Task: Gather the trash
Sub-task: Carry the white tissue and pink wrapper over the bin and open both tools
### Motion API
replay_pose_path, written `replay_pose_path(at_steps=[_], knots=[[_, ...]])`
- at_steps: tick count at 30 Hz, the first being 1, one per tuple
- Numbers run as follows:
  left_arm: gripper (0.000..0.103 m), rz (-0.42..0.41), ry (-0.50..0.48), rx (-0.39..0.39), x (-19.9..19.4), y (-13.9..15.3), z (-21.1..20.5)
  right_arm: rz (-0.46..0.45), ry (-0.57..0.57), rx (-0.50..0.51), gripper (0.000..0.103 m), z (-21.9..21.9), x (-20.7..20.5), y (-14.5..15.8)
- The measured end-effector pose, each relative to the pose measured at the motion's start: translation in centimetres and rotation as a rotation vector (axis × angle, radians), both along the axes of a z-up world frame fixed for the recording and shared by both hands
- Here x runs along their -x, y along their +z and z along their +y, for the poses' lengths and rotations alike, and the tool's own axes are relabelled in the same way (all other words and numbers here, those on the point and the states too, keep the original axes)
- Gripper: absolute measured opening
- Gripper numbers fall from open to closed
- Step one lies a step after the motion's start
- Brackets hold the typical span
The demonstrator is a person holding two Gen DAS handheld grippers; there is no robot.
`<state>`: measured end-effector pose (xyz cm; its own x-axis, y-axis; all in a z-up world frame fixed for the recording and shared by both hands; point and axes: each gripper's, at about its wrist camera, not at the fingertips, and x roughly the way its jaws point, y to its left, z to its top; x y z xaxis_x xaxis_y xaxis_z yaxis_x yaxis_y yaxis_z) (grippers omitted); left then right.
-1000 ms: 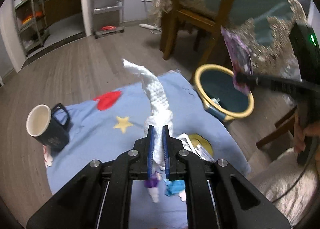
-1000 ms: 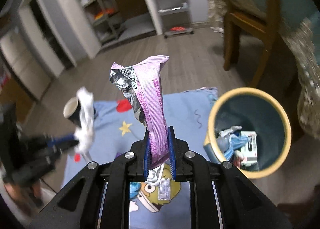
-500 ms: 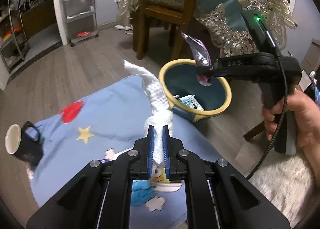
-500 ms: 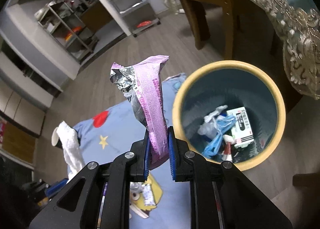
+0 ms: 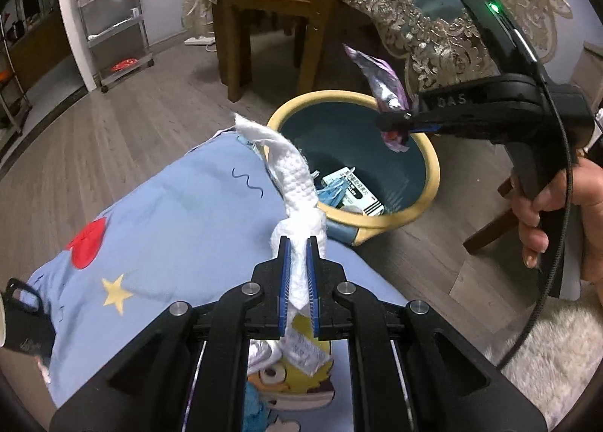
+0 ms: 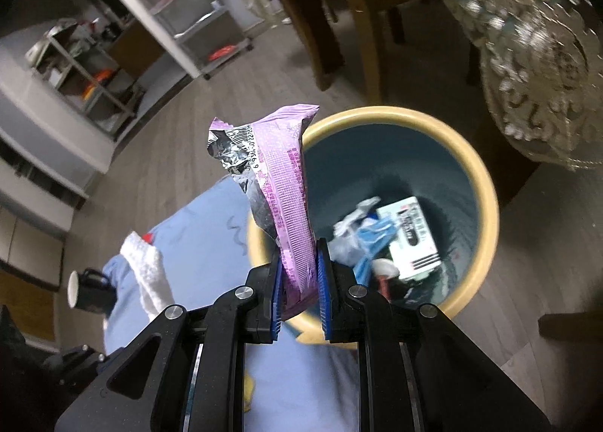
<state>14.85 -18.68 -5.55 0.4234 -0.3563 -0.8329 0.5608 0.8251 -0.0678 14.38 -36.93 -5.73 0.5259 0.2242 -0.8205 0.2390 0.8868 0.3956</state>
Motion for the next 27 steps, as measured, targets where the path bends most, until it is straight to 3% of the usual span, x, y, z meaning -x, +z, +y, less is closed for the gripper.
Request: replay_pose_path(at_steps=[7, 15, 18, 20, 22, 27], knots=[[0.008, 0.004, -0.046, 0.027, -3.0, -0.5, -2.4, 0.027, -0.122, -0.081, 0.017, -3.4, 0.2, -1.6], [0.008, -0.048, -0.115, 0.032, -4.7, 0.1, -6.9, 0.058, -0.209, -0.097, 0.017, -5.1, 0.9, -2.4], [0.014, -0.066, -0.116, 0.035, -5.0, 0.4, -7.7, 0.036, -0.221, -0.091, 0.018, -5.7, 1.2, -2.1], [0.025, -0.073, -0.107, 0.029, -5.1, 0.3, -7.7, 0.038, -0.225, -0.086, 0.031, -5.7, 1.3, -2.2], [0.049, -0.078, -0.096, 0.027, -5.1, 0.2, -7.5, 0.039, -0.232, -0.074, 0.050, -5.8, 1.3, -2.1], [0.060, -0.086, -0.062, 0.032, -4.5, 0.4, -5.5, 0.016, -0.218, -0.064, 0.067, -5.2, 1.0, -1.6]])
